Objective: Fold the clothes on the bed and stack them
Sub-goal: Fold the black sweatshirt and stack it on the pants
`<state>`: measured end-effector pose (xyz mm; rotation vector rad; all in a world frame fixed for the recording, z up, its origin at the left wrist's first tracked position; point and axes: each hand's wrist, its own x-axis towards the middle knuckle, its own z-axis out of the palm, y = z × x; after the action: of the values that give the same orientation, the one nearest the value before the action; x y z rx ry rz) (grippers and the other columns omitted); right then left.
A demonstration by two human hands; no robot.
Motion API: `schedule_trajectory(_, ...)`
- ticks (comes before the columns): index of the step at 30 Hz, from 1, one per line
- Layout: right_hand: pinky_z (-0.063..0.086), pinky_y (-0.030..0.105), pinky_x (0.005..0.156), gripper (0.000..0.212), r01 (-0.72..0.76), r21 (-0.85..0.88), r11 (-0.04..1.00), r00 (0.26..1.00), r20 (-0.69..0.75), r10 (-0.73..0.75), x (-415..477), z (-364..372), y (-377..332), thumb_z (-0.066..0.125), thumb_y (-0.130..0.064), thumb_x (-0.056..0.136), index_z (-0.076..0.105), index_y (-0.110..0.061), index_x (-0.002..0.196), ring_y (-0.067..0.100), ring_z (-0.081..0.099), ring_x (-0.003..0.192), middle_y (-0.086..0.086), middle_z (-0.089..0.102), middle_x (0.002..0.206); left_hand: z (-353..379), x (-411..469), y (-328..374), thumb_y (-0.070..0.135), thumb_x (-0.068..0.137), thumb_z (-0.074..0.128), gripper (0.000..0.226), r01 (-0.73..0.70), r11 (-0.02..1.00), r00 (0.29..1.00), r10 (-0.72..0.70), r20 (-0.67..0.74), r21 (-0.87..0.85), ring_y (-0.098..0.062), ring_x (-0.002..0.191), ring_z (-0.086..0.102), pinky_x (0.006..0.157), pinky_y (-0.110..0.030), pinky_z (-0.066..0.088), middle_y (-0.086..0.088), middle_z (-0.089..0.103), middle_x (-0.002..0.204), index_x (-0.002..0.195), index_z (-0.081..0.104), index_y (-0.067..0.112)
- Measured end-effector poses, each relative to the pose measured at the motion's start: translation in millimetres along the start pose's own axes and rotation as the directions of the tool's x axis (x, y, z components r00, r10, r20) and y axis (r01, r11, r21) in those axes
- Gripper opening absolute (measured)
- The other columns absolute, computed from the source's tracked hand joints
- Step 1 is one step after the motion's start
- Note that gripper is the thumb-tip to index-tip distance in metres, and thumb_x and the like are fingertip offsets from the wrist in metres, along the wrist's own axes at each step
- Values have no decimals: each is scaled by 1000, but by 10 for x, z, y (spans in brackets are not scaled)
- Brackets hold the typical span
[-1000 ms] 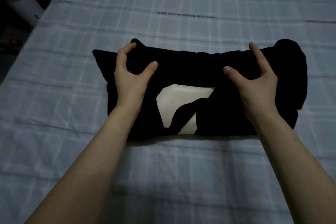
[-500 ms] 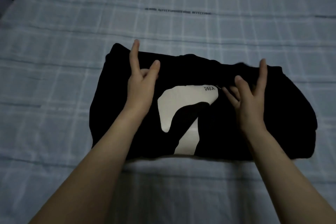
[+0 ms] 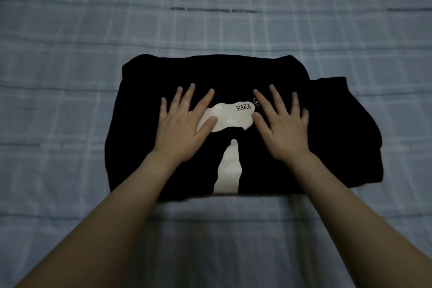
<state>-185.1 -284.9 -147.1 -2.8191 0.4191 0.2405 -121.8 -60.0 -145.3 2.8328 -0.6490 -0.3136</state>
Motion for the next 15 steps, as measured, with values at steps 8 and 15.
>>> schedule_trajectory(8, 10, 67, 115, 57, 163, 4, 987, 984, -80, -162, -878, 186, -323, 20, -63, 97, 8, -55, 152, 38, 5, 152, -14, 12, 165, 126, -724, 25, 53, 99, 16, 57, -105, 990, 983, 117, -141, 89, -25, 149, 17, 117, -60, 14, -2, 21, 162, 153, 22, 36)
schedule_trajectory(15, 6, 66, 118, 65, 182, 11, 983, 982, -47, -181, -1060, 160, -285, 23, -68, 94, 7, -50, 154, 36, 1, 152, -8, 7, 167, 27, -873, -90, 57, 98, 14, 61, -173, 981, 979, 181, -89, 85, -22, 152, 7, 120, -54, 10, -2, 10, 165, 155, 13, 36)
